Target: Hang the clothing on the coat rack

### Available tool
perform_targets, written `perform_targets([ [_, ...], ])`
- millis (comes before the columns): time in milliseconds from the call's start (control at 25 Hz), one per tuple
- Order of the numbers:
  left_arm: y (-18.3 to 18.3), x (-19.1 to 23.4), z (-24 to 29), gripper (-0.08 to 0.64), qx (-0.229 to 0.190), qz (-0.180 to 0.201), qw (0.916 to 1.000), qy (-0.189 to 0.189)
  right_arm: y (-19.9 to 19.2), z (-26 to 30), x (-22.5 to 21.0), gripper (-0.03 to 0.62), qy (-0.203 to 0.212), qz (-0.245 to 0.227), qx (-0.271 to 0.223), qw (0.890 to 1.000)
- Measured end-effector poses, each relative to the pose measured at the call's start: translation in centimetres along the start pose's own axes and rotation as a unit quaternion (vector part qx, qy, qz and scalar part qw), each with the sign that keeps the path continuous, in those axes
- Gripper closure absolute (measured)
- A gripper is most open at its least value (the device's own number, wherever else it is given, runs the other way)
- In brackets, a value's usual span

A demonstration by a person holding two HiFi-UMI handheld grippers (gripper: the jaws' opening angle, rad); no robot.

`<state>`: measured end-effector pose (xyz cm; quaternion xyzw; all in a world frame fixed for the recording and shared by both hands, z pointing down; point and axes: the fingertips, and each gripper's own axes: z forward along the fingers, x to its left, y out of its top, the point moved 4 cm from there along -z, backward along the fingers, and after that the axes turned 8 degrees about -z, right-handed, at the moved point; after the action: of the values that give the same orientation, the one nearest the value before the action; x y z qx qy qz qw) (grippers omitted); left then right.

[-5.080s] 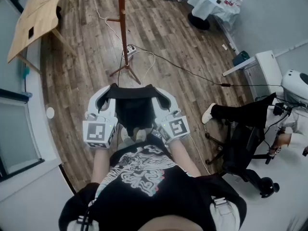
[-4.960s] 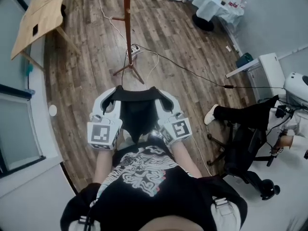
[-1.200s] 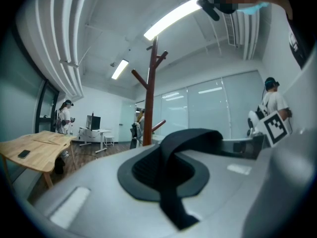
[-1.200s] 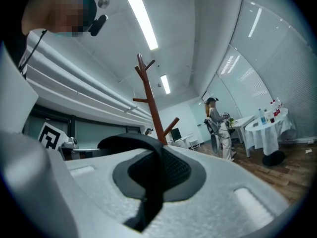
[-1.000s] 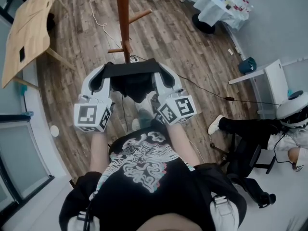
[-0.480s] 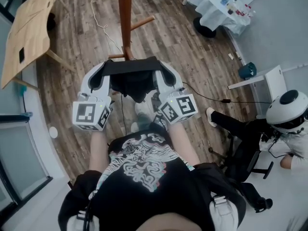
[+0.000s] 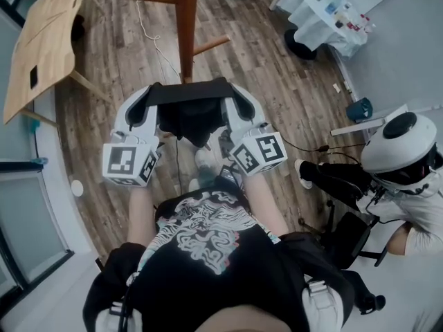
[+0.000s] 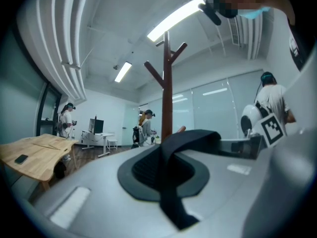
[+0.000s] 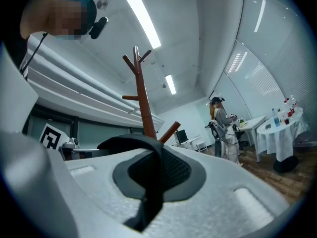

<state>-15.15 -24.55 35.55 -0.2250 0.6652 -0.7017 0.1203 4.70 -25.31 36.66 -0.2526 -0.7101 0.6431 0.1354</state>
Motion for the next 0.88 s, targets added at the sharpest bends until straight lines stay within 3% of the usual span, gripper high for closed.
perform_targets([
  [880, 0.7, 3.1, 5.1, 0.557, 0.001, 0.010, 0.9997, 0.021, -0.6, 5.6, -3.2, 0.578, 0.033, 0.004, 0.001, 0.999],
])
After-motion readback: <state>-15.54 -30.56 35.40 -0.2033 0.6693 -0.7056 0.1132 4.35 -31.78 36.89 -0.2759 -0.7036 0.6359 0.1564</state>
